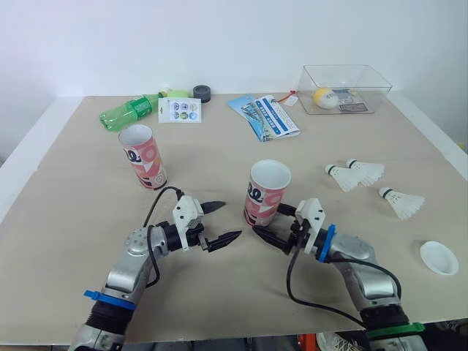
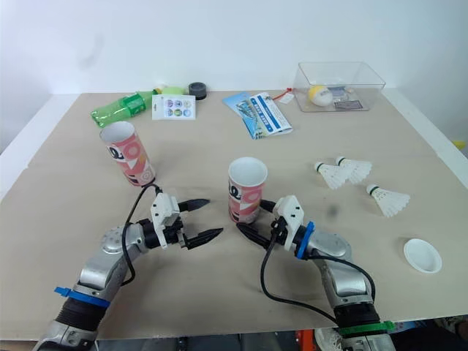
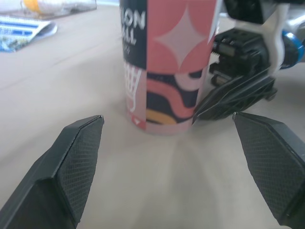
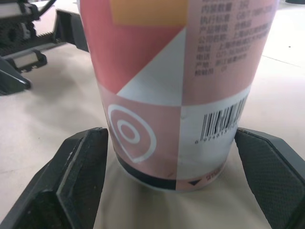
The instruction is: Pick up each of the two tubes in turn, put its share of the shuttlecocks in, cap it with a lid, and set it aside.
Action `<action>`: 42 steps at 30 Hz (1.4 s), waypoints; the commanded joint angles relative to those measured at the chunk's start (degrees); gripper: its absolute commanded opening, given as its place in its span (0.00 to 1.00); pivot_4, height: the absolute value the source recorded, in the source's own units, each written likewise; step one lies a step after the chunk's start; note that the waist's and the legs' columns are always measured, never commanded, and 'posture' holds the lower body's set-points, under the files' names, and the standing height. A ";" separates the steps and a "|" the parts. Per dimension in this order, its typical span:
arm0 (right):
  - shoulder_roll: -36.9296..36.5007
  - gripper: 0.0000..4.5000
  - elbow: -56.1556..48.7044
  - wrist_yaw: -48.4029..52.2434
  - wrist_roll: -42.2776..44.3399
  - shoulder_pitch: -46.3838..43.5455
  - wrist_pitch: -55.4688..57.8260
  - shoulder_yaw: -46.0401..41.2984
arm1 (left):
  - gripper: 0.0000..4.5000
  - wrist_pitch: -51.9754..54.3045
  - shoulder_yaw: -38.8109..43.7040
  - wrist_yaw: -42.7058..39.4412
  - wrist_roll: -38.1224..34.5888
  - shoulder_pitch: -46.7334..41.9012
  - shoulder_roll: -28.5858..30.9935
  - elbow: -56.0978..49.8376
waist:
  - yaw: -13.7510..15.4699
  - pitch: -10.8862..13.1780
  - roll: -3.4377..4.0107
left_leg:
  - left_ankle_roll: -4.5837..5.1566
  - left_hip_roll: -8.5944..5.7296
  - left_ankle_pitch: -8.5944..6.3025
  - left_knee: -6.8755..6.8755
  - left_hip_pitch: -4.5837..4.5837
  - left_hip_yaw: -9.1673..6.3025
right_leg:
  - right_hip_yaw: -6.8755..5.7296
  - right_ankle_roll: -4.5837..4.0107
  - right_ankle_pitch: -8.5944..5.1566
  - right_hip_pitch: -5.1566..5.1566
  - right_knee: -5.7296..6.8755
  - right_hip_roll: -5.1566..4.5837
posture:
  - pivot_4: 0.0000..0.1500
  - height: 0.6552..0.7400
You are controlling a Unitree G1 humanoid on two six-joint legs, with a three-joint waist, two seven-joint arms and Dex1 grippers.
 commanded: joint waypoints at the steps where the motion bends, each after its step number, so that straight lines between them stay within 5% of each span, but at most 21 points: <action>1: 1.08 0.99 0.22 -0.39 0.00 -1.17 -1.03 0.85 | 1.00 -0.93 0.07 -0.40 -0.28 0.36 1.15 -2.32 | 0.00 0.00 0.00 | 0.00 0.00 0.00 0.00 0.00 0.00 | 0.00 -0.01 0.00 0.00 0.00 0.00 | 1.00 1.00; 16: 4.81 0.99 6.26 -2.09 -3.36 -4.56 -4.82 3.63 | 1.00 -0.78 -0.73 0.28 -0.21 -0.30 1.47 -1.76 | -0.08 0.03 -0.06 | 0.00 0.03 0.00 0.00 0.02 0.02 | 0.01 -0.03 0.01 0.00 0.00 0.02 | 1.00 1.00; 42: 2.55 0.99 18.35 9.19 -5.42 -16.25 -4.52 7.22 | 1.00 -0.97 -0.82 0.42 -0.10 -1.21 1.70 0.62 | -0.19 0.02 -0.09 | -0.01 0.05 0.10 0.04 0.08 0.02 | 0.01 -0.10 0.16 0.05 0.00 0.05 | 1.00 1.00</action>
